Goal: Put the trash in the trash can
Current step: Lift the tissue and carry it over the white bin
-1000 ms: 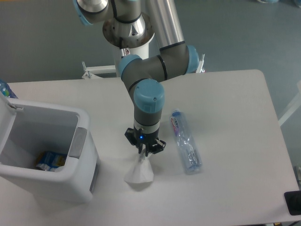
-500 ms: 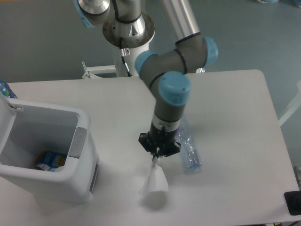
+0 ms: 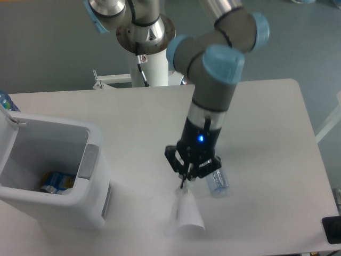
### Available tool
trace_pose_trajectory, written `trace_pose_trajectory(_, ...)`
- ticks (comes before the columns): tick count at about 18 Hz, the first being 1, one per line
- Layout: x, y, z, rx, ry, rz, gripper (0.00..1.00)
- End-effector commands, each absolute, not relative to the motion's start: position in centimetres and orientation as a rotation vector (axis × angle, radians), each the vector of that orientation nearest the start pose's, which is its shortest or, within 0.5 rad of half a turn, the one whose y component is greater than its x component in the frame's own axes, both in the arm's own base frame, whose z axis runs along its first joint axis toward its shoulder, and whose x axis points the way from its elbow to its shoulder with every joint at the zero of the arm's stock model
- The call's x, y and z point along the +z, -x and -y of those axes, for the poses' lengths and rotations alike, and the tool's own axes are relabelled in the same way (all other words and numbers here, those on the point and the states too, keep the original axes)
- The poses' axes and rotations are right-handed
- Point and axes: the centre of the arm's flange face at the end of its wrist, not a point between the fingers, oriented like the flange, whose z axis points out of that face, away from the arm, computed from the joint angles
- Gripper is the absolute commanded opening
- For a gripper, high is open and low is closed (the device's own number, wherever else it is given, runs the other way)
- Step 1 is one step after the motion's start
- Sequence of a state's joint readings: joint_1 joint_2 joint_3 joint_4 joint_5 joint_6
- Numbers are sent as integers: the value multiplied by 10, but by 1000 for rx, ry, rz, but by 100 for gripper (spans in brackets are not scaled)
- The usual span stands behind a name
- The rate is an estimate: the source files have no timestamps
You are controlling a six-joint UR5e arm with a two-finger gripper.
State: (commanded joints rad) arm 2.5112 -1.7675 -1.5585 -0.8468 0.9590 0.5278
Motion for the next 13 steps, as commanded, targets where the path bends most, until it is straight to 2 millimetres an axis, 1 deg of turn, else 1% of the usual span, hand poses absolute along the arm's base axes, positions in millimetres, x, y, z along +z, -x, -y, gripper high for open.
trace_pose_trajectory(1,502,359,-503,-135,2304,263,0)
trace_pose_trajectory(2,523,343,-499,-179,2245,232,0)
trace_pose_trajectory(4,547,319,-494,-230,2188,216,0)
trace_pose_trajectory(7,552,282,-495,-287,2187,230,0)
trace_pose_trajectory(9,549,253,-494,-308,2200,206,0)
trace_pose_trajectory(11,543,235,-495,-333,2209,187,1)
trace_pose_trajectory(12,543,225,-498,-345,2214,179,4)
trace_pose_trajectory(13,542,217,-502,-358,2216,167,10)
